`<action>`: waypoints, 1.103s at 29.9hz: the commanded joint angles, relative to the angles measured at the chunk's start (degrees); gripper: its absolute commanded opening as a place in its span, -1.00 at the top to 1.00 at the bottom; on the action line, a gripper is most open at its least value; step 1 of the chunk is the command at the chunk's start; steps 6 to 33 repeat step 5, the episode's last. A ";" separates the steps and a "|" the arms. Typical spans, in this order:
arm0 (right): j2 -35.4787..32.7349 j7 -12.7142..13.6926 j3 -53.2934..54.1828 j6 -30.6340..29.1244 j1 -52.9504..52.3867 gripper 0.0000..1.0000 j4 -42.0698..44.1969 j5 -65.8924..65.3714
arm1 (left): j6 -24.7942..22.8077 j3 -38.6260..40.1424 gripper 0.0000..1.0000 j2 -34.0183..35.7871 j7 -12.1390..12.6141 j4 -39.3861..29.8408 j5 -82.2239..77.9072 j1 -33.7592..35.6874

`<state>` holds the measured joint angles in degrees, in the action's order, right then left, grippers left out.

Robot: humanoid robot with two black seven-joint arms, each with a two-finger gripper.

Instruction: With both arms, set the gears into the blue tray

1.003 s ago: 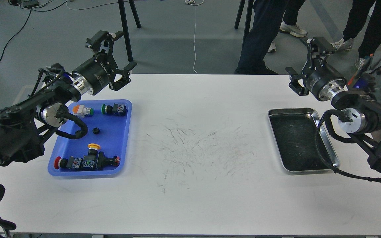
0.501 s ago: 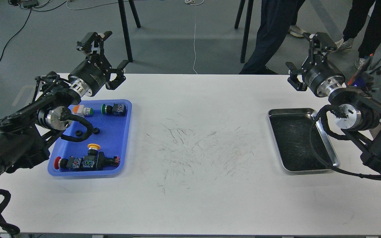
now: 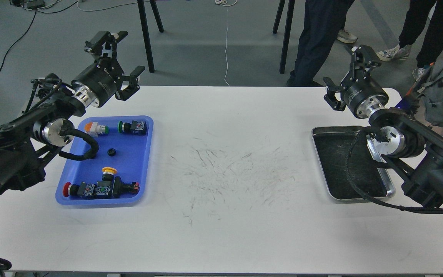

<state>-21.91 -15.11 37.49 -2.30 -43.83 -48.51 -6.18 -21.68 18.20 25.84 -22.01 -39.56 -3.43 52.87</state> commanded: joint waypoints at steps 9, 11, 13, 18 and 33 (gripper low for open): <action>0.03 -0.36 -0.57 0.19 -0.11 -0.99 -0.09 0.03 | 0.06 0.00 -1.00 -0.26 -0.05 0.01 0.00 -0.22; 0.03 -0.36 -0.57 0.19 -0.11 -0.99 -0.09 0.03 | 0.06 0.00 -1.00 -0.26 -0.05 0.01 0.00 -0.22; 0.03 -0.36 -0.57 0.19 -0.11 -0.99 -0.09 0.03 | 0.06 0.00 -1.00 -0.26 -0.05 0.01 0.00 -0.22; 0.03 -0.36 -0.57 0.19 -0.11 -0.99 -0.09 0.03 | 0.06 0.00 -1.00 -0.26 -0.05 0.01 0.00 -0.22; 0.03 -0.36 -0.57 0.19 -0.11 -0.99 -0.09 0.03 | 0.06 0.00 -1.00 -0.26 -0.05 0.01 0.00 -0.22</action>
